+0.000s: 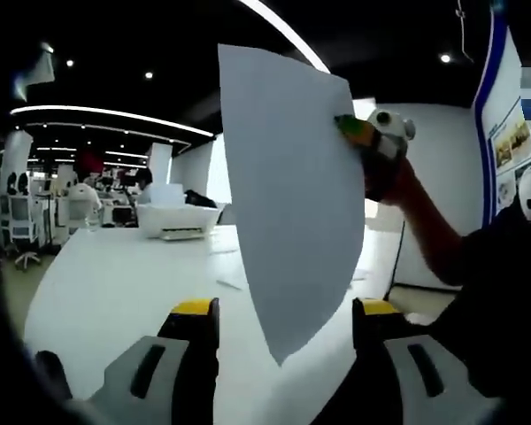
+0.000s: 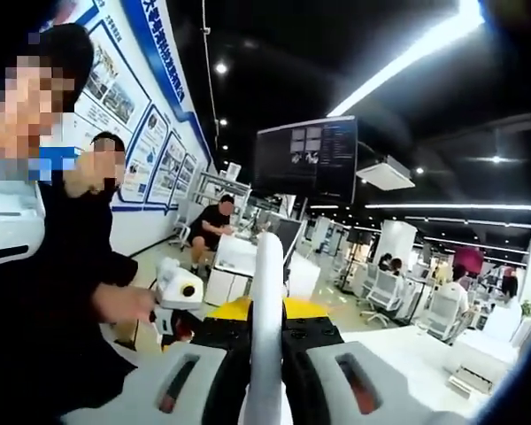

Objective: Organize the stack of printing papers by aligning and flattening the scattered papers on the table

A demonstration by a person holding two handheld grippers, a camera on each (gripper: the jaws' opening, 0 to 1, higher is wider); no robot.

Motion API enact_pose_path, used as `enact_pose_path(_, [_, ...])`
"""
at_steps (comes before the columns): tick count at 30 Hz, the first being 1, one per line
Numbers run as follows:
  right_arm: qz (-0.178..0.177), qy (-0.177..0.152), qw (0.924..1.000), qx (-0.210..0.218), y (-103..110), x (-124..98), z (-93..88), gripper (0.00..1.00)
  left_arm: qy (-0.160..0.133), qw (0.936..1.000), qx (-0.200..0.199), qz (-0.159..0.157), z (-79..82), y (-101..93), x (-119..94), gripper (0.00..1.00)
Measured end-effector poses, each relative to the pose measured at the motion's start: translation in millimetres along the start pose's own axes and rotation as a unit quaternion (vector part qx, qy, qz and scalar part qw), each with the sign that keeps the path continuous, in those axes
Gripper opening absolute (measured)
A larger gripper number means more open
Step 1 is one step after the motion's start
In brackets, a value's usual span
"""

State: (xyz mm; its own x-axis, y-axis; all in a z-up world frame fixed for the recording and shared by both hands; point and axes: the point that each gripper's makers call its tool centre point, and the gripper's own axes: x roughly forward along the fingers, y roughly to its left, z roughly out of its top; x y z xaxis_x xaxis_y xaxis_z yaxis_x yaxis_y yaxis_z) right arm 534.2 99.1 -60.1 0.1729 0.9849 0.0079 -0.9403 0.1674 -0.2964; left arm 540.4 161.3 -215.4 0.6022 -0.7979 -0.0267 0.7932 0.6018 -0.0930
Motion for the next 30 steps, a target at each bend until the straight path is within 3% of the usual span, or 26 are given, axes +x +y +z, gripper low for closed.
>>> enact_pose_path(11, [0.032, -0.01, 0.9994, 0.009, 15.8, 6.9, 10.3, 0.07, -0.039, 0.9991, 0.001, -0.016, 16.8, -7.3, 5.9, 0.65])
enact_pose_path(13, [0.036, -0.013, 0.9992, 0.014, 17.0, 7.0, 11.6, 0.07, -0.075, 0.9968, 0.006, -0.027, 26.9, -11.8, 6.5, 0.65])
enact_pose_path(19, [0.041, -0.01, 0.9989, 0.021, 18.5, 7.5, 9.4, 0.07, -0.121, 0.9915, -0.007, -0.048, 40.8, -17.9, 5.8, 0.66])
enact_pose_path(25, [0.054, -0.011, 0.9977, 0.038, 20.6, 7.4, 7.8, 0.07, -0.153, 0.9854, -0.019, -0.071, 51.4, -23.3, 6.4, 0.68])
enact_pose_path(30, [0.061, -0.016, 0.9963, 0.058, 21.1, 6.8, 7.3, 0.07, -0.162, 0.9825, -0.015, -0.091, 54.2, -31.2, 11.7, 0.71])
